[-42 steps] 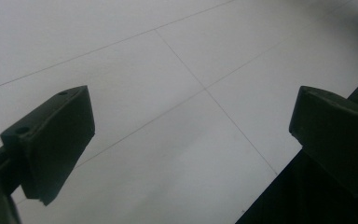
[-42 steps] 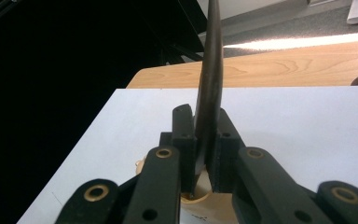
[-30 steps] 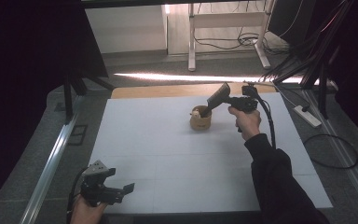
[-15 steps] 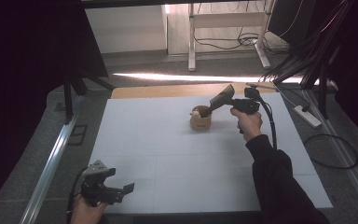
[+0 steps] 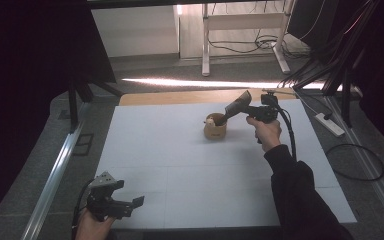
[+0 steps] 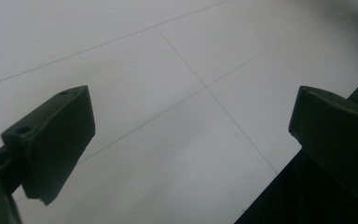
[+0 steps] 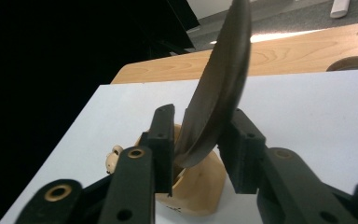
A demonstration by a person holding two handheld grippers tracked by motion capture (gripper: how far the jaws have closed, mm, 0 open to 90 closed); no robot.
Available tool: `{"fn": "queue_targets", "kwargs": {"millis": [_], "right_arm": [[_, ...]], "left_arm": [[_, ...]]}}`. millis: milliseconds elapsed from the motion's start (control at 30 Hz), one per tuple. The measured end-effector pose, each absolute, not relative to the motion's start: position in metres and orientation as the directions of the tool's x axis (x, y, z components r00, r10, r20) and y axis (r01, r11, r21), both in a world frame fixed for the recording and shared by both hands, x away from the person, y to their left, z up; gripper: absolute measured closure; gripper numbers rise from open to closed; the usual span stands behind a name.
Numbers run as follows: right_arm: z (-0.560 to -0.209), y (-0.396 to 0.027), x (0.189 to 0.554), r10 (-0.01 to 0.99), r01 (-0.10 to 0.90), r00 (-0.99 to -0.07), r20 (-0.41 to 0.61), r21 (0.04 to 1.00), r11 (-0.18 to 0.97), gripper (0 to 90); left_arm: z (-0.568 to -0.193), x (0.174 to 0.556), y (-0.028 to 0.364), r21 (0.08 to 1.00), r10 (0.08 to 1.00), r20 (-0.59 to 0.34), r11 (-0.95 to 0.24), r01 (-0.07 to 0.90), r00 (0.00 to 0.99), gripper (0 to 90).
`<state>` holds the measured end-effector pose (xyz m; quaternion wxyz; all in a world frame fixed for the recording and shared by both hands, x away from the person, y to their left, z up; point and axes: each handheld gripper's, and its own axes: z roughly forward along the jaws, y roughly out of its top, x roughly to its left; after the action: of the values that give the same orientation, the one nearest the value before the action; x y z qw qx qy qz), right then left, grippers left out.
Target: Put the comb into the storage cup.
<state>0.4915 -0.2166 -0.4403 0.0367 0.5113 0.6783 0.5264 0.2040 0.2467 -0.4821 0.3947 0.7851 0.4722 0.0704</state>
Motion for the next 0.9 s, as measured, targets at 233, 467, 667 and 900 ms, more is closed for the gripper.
{"fn": "queue_targets", "kwargs": {"millis": [233, 467, 667, 900], "right_arm": [[-0.439, -0.213, 0.49, 0.754, 0.638, -0.487, 0.44, 0.769, -0.036, 55.9], [-0.437, -0.207, 0.489, 0.784, 0.614, -0.498, 0.371, 0.789, 0.015, 43.5], [-0.435, -0.204, 0.487, 0.812, 0.588, -0.503, 0.296, 0.806, 0.07, 35.0], [-0.43, -0.201, 0.483, 0.819, 0.552, -0.528, 0.224, 0.824, 0.13, 28.3]], "left_arm": [[-0.482, 0.204, 0.247, 0.685, 0.797, -0.265, -0.24, 0.688, 0.542, 1.3], [-0.482, 0.204, 0.247, 0.685, 0.797, -0.266, -0.239, 0.688, 0.542, 1.3], [-0.482, 0.204, 0.247, 0.684, 0.797, -0.266, -0.24, 0.688, 0.543, 1.3], [-0.482, 0.205, 0.247, 0.684, 0.797, -0.266, -0.24, 0.689, 0.542, 1.3]]}}
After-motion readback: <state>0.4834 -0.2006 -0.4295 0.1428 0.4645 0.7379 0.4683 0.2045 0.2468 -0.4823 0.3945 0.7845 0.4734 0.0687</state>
